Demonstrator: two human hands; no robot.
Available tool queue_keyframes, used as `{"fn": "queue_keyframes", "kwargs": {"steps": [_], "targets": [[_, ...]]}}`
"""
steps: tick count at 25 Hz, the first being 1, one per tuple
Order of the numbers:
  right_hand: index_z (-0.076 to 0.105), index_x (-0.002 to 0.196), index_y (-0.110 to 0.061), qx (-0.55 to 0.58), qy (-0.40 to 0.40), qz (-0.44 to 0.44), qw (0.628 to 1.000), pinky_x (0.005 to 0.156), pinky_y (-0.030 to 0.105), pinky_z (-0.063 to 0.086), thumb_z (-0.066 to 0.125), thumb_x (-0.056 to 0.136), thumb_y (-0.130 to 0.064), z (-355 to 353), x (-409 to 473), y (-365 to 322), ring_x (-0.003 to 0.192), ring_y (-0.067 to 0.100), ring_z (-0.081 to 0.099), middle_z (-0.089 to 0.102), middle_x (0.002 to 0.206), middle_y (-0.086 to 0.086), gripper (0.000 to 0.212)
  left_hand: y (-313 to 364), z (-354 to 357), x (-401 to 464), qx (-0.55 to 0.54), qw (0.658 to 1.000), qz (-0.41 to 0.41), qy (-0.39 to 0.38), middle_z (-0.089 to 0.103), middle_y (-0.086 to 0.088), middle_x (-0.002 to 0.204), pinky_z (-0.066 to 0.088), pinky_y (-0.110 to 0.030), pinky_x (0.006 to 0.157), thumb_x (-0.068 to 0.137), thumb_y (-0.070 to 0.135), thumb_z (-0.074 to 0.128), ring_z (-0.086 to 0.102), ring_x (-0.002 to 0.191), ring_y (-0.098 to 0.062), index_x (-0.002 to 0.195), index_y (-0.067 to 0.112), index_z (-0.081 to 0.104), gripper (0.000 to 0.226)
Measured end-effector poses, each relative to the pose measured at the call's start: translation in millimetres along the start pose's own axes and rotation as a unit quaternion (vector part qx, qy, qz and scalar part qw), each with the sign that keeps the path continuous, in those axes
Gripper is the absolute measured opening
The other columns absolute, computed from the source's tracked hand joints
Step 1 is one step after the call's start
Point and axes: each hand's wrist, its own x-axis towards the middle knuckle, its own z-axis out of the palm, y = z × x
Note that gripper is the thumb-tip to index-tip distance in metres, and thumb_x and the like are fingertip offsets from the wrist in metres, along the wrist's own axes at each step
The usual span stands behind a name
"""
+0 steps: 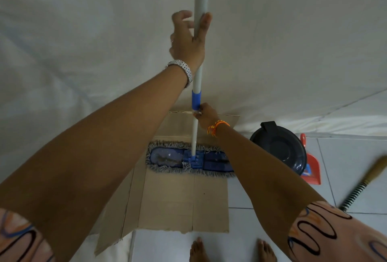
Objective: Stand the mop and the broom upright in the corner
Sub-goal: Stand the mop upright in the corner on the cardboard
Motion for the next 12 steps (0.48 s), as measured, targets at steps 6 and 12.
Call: {"fn": "queue_keyframes", "kwargs": {"steps": [6,12], "targets": [[0.049,0.119,0.003,-0.003,0.026,0.047,0.999,0.085,0.036,0.045,0.056,0.092,-0.015,-16,-63,40,0.109,0.035,0.056,0.057,0.118,0.021,0.033,-66,0,-86,0.068,0.976,-0.134,0.155,0.059,0.014,0.100,0.057,-0.039,0.085,0.081,0.070,0.059,0.064,0.094,-0.013,0.108,0.029,0.048,0.051],[0.044,0.092,-0.014,0.003,-0.008,0.080,0.997,0.079,0.031,0.038,0.056,0.092,-0.021,-67,-196,126,0.089,0.020,0.048,0.048,0.095,0.010,0.013,-98,28,-215,0.077,0.939,-0.324,0.087,0.067,0.002,0.092,0.058,-0.032,0.071,0.101,0.028,0.054,0.071,0.084,-0.023,0.106,0.016,0.062,0.015]]}}
